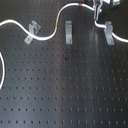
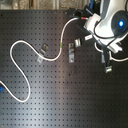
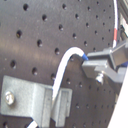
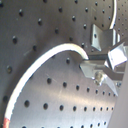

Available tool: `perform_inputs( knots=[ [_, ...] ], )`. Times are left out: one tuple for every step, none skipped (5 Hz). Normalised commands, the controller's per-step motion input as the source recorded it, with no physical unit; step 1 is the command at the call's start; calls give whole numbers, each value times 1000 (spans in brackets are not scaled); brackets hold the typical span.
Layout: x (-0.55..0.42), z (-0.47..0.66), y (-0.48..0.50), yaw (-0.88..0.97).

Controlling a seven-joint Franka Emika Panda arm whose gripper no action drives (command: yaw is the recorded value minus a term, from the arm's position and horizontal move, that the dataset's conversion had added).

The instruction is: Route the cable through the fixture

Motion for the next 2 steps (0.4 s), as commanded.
perform_inputs(
  knots=[
    [12, 208, 82, 0],
    [-17, 260, 204, 57]
  ],
)
